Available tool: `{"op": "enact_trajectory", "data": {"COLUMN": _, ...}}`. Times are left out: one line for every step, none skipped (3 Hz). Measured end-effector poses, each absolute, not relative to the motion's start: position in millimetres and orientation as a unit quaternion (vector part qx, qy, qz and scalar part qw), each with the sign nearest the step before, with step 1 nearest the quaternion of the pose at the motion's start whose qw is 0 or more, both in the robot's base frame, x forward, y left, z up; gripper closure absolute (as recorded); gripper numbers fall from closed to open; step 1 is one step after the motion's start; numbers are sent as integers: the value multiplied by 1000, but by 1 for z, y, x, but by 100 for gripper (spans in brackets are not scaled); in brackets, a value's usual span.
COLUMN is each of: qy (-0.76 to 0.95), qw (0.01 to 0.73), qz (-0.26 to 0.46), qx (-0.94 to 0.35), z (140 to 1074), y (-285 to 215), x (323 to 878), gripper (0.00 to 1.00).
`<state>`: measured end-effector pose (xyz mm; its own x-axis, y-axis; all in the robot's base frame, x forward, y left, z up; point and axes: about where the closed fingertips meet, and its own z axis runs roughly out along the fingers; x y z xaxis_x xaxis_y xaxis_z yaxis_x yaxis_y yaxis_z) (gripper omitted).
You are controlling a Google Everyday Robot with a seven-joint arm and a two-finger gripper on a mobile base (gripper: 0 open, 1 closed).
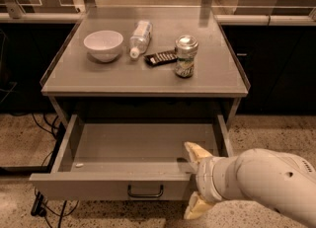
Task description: Open top drawer
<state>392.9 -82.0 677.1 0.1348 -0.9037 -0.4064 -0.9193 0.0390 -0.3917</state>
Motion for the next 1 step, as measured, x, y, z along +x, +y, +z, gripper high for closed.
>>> {"op": "enact_trajectory", "data": {"qy": 658, "qw": 295, "qz": 13, "qx": -693, "z": 677, "y": -82, "x": 393, "gripper": 0}}
